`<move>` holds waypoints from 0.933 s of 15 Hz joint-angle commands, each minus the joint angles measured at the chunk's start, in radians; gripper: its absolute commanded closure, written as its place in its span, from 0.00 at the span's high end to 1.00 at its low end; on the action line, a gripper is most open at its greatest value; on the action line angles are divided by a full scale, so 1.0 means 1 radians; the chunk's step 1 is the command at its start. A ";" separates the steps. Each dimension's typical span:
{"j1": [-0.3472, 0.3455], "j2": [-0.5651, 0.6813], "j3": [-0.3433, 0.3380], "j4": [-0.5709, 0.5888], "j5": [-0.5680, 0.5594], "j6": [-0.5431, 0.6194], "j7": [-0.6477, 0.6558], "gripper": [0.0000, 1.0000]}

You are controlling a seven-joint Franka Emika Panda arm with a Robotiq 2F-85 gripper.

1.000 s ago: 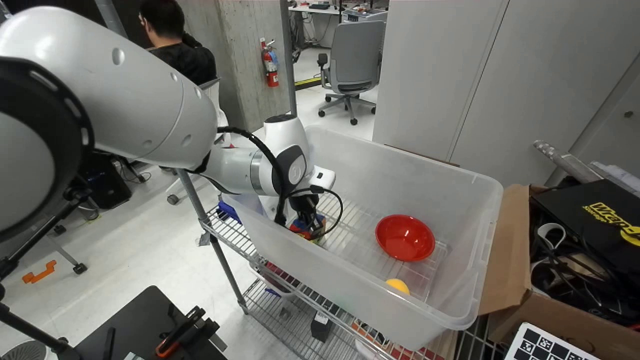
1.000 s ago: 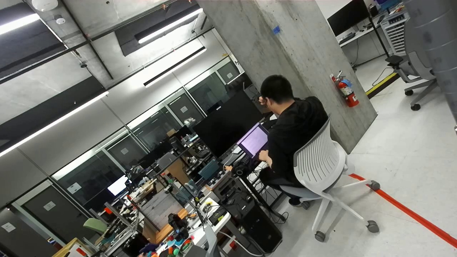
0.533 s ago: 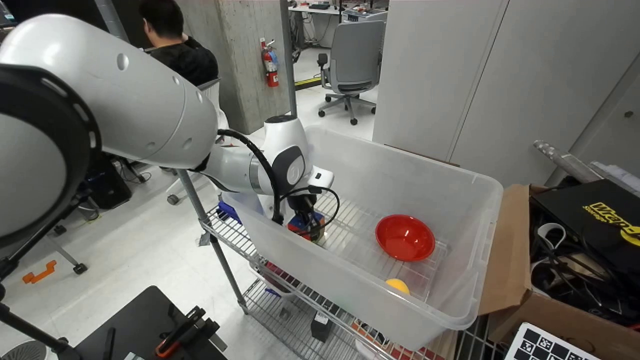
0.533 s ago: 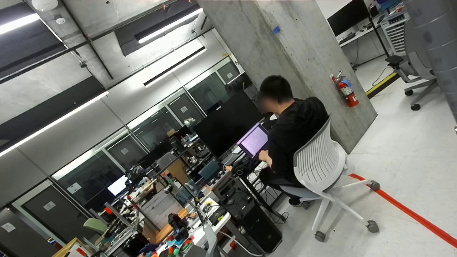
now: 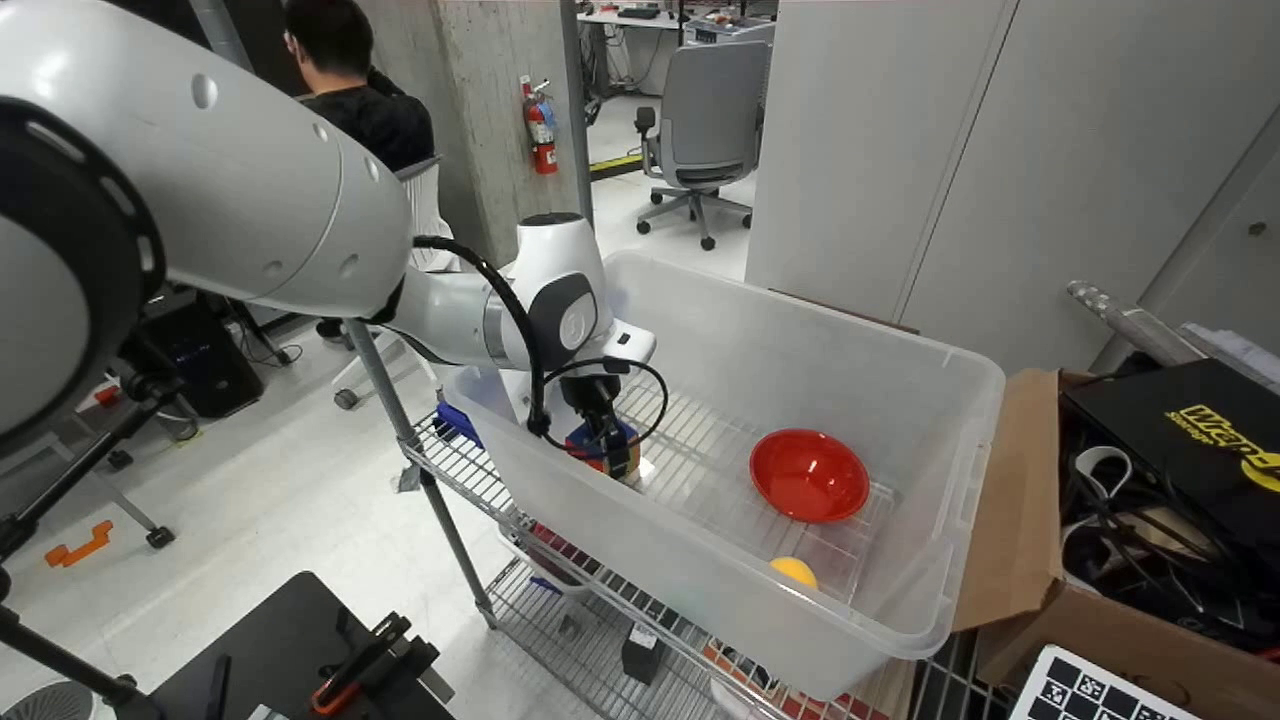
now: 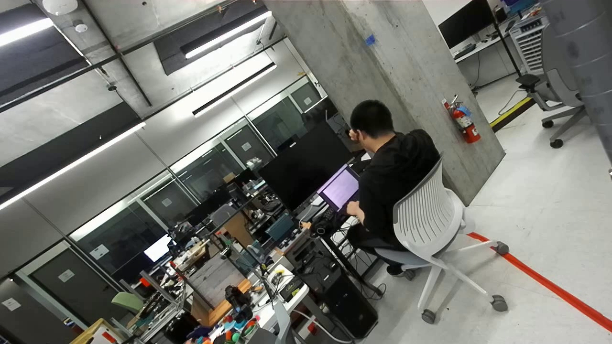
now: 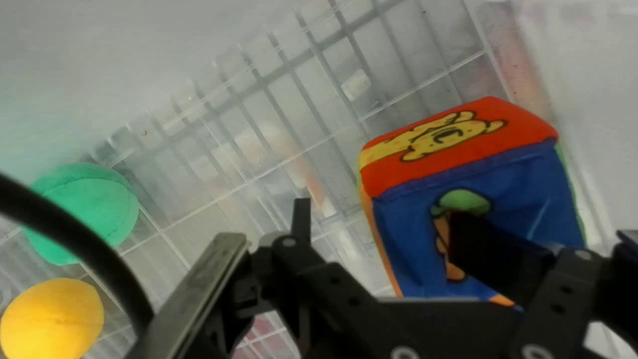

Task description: Move the rubix cube to the left

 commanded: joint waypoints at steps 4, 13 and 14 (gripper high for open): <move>-0.002 -0.050 0.002 -0.051 -0.006 0.032 -0.024 1.00; -0.021 -0.234 0.061 -0.183 0.036 0.105 -0.150 1.00; -0.025 -0.251 0.068 -0.189 0.045 0.100 -0.159 1.00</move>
